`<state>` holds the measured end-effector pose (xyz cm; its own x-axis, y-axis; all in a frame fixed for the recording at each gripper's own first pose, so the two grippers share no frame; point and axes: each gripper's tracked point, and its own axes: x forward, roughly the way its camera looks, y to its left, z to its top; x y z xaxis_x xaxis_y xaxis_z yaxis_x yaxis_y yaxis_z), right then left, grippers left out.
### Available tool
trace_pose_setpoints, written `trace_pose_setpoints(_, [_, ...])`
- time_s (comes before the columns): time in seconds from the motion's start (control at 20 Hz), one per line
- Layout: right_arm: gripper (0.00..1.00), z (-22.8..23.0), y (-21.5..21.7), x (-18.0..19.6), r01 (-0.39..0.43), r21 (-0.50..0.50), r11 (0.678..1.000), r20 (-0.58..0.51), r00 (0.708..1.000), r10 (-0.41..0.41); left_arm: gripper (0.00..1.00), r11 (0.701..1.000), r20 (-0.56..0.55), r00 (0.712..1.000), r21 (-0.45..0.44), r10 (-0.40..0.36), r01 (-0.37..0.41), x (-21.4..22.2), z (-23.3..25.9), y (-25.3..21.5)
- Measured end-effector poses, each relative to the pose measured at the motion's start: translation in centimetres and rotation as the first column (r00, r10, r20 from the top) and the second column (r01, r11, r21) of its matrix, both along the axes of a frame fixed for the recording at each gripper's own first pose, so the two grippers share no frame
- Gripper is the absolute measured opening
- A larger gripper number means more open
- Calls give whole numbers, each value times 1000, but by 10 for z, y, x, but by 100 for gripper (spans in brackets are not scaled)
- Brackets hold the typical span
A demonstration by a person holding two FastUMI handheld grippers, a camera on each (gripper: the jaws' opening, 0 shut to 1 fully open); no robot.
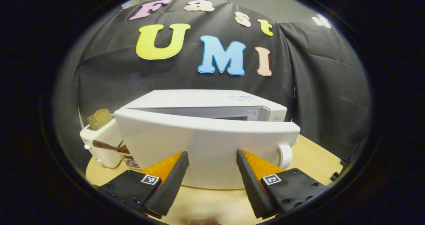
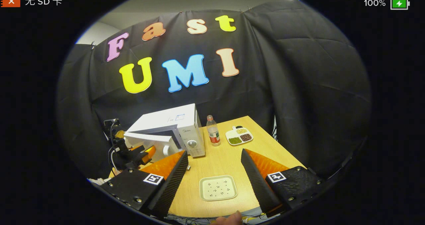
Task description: Open the microwave oven with the left hand, put the food in, and close the microwave oven.
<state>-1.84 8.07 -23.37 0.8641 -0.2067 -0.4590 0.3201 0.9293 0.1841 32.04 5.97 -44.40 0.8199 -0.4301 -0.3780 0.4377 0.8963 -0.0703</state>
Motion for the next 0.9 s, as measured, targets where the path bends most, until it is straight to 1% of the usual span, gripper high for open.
trace_pose_setpoints(0.15, [98,-4,-7,2,17,3,1000,-8,1000,-17,93,1000,9,1000,11,5,-5,21,-6,-10])
trace_pose_setpoints(0.2, [98,-6,-8,2,23,7,1000,-12,1000,-23,95,1000,11,1000,14,9,-9,28,-7,-13])
trace_pose_setpoints(0.25, [98,-7,-9,2,28,8,1000,-13,1000,-28,93,1000,13,1000,17,14,-14,35,-7,-16])
trace_pose_setpoints(0.3, [98,-7,-11,3,32,6,999,-15,999,-32,93,999,3,999,27,39,-39,38,-11,-12])
trace_pose_setpoints(0.35, [98,-7,-12,3,32,4,999,-17,999,-32,95,999,17,999,11,38,-39,38,-9,-14])
trace_pose_setpoints(0.45, [98,-9,-11,6,29,7,1000,-19,999,-29,95,999,29,999,31,34,-35,36,-9,-15])
trace_pose_setpoints(0.6, [98,-10,-7,8,22,8,1000,-19,1000,-22,94,997,23,999,60,49,-50,37,-10,-14])
trace_pose_setpoints(0.7, [98,-7,-5,7,14,-8,1000,-14,1000,-14,94,996,25,998,73,52,-54,38,-10,-14])
trace_pose_setpoints(0.9, [98,2,-2,0,27,-20,999,-3,1000,-27,94,987,9,994,116,112,-112,41,-11,-15])
